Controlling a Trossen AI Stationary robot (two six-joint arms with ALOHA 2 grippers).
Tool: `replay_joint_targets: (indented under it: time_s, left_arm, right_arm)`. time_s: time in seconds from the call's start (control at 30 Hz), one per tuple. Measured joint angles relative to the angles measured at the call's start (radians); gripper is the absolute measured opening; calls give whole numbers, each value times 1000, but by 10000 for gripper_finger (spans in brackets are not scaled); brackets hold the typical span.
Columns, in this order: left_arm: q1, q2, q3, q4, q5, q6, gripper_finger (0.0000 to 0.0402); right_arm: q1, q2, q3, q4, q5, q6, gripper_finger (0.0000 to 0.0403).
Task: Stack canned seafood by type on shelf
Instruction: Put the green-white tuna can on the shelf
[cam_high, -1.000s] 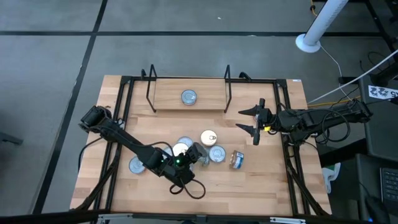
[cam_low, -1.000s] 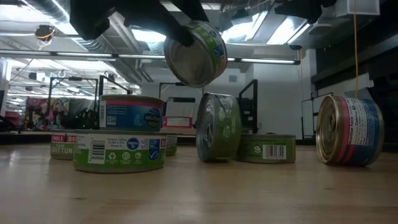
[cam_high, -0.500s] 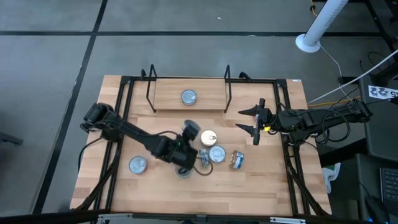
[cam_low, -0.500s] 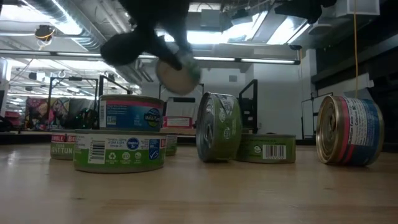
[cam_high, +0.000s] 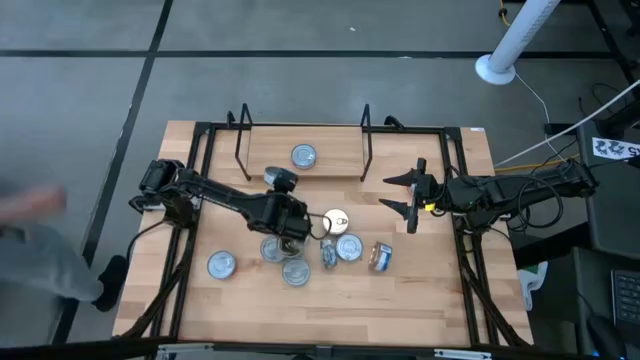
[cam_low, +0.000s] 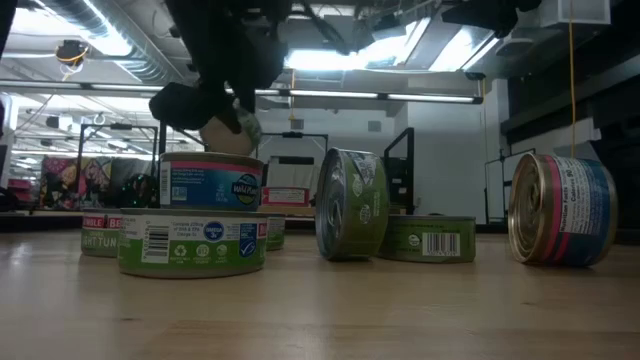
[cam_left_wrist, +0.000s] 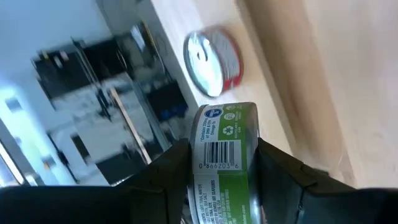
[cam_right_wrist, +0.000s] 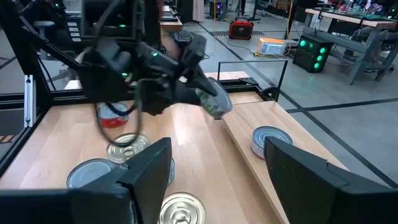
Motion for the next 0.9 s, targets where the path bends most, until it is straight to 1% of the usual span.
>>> replay_joint_targets:
  time_s: [0.1, 0.47, 0.9]
  left_arm:
    - [40, 0, 0, -15, 0, -32, 153]
    - [171, 1, -1, -18, 0, -64, 153]
    - [271, 7, -2, 63, 8, -59, 153]
  right_arm:
    - [0, 0, 0, 0, 0, 0, 256]
    - [0, 0, 0, 0, 0, 0, 256]
    - [0, 0, 0, 0, 0, 0, 256]
